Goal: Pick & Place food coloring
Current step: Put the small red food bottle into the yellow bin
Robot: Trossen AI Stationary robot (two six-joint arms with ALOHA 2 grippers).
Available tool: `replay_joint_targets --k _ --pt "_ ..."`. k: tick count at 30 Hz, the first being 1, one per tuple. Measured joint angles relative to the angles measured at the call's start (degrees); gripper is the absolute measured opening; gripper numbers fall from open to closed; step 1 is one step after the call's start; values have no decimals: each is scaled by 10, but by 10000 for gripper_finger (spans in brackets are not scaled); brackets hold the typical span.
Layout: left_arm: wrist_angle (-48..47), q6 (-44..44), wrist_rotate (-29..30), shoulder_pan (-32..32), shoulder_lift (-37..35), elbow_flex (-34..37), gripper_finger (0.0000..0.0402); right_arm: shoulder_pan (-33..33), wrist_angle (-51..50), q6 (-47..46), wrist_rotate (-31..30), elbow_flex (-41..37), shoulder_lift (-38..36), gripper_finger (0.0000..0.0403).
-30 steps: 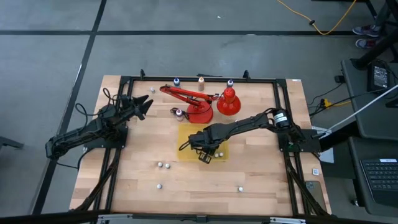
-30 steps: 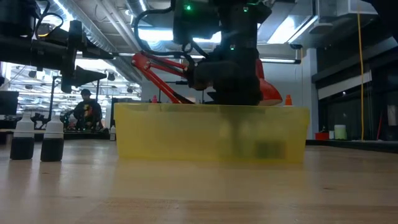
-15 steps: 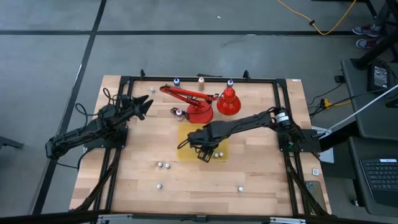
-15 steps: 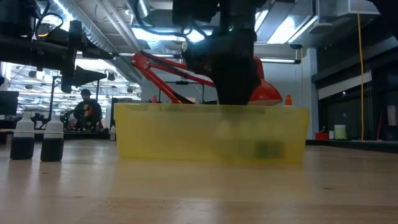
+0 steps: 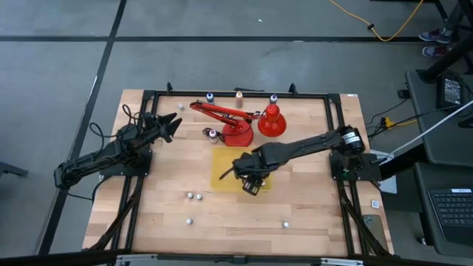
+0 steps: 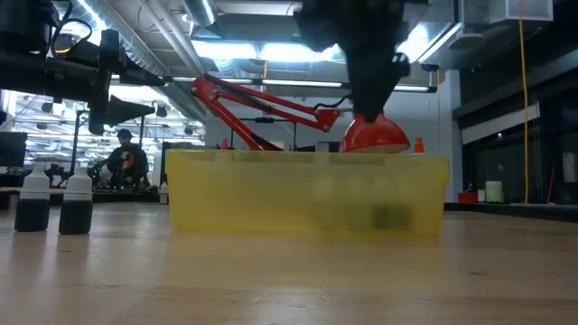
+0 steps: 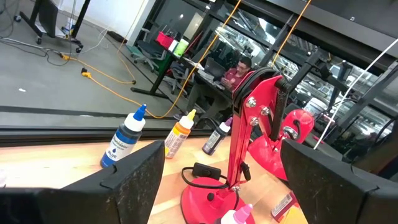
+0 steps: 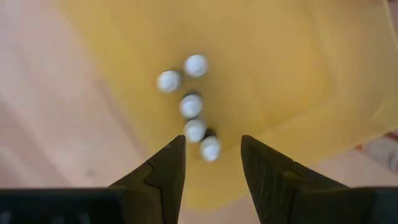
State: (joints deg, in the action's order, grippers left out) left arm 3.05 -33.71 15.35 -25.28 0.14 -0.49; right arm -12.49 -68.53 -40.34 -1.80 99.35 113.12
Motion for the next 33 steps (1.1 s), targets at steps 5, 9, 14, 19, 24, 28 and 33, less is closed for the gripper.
replay_joint_targets --k 5,9,14,19,24,28,33 --pt "0 0 0 0 0 0 311 -44 -3 -50 4 0 -35 198" --pt "0 0 0 0 0 0 312 -84 -9 -116 15 -4 -54 240" --pt "0 0 0 0 0 0 312 -141 -11 -236 37 -35 -70 266" --pt "0 0 0 0 0 0 311 -199 -8 -335 46 -76 -73 267" --pt "0 0 0 0 0 0 311 -241 40 -396 46 -118 -73 268" --pt "0 0 0 0 0 0 313 -263 67 -425 42 -147 -73 268" --pt "0 0 0 0 0 0 311 -275 116 -435 38 -184 -68 268"
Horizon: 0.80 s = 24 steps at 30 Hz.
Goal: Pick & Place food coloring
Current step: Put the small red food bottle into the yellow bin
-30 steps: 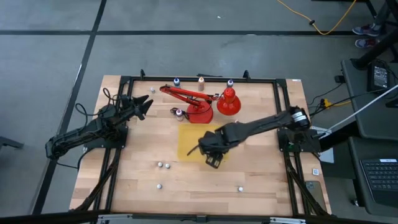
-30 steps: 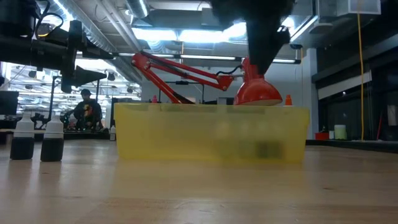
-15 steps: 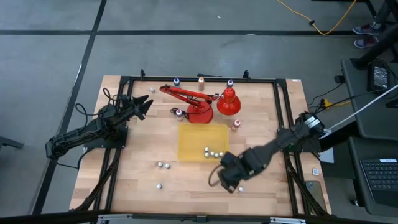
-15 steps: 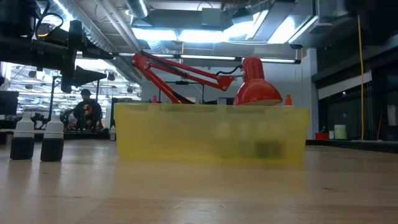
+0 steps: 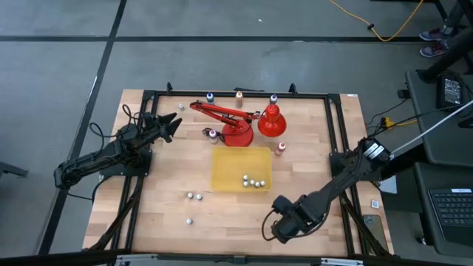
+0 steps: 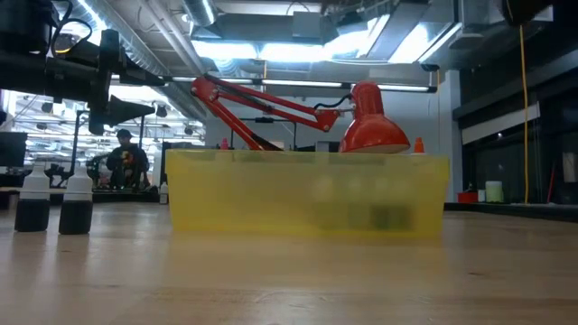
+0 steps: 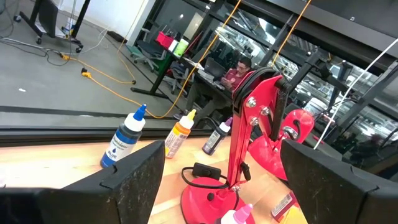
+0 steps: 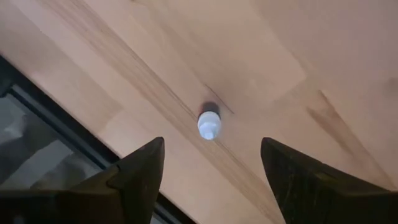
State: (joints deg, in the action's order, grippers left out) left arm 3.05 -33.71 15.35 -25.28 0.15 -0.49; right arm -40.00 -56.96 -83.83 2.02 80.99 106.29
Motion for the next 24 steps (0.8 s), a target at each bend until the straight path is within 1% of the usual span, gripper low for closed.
replay_joint_targets --k 6,12,17,20,24 --pt "0 0 0 0 0 0 311 -5 60 1 0 -30 24 268" --pt "0 0 0 0 0 0 312 -6 82 2 8 -36 52 268" --pt "0 0 0 0 0 0 311 -6 95 3 8 -36 56 266" --pt "0 0 0 0 0 0 313 -6 95 2 9 -36 56 253" --pt "0 0 0 0 0 0 311 -6 95 1 12 -36 56 219"
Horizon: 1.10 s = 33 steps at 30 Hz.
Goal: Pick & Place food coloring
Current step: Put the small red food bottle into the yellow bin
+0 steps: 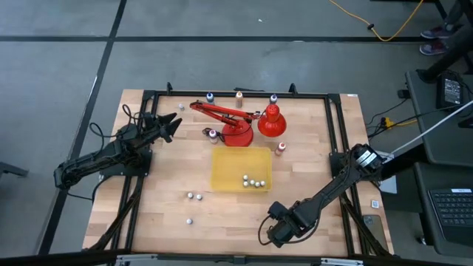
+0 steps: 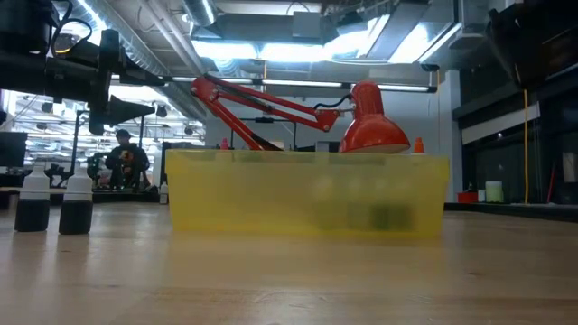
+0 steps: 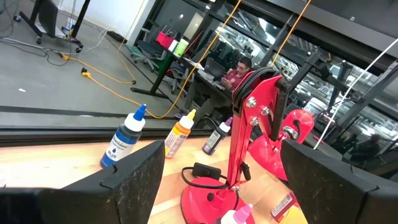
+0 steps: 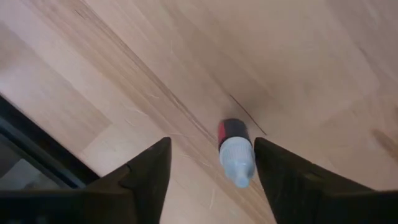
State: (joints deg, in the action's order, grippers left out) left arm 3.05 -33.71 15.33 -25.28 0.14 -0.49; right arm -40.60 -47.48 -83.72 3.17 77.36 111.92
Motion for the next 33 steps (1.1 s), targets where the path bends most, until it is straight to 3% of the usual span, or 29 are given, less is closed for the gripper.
replay_joint_targets --k 17,33 --pt "0 0 0 0 0 0 313 1 -9 29 14 13 0 65" --pt "0 0 0 0 0 0 311 115 -194 280 -9 172 0 66"
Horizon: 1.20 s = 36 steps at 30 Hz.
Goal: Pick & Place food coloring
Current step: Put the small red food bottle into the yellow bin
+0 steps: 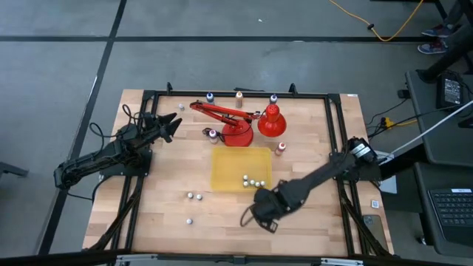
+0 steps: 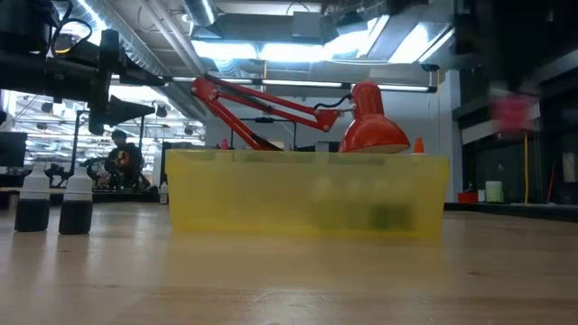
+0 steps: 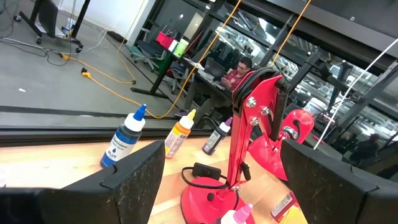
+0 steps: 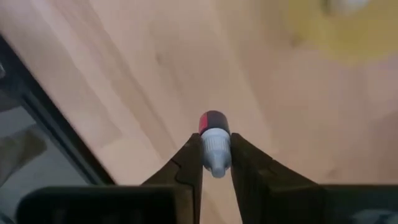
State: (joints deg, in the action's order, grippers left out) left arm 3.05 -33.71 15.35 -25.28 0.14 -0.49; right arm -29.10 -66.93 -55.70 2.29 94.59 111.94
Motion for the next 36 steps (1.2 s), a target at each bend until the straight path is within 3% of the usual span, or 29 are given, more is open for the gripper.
replay_joint_targets --k 13,26,36 --pt "0 0 0 0 0 0 312 109 -70 142 -34 123 20 69" --pt "0 0 0 0 0 0 311 169 -114 262 -38 287 138 71" --pt "0 0 0 0 0 0 311 188 -106 309 -38 297 201 71"
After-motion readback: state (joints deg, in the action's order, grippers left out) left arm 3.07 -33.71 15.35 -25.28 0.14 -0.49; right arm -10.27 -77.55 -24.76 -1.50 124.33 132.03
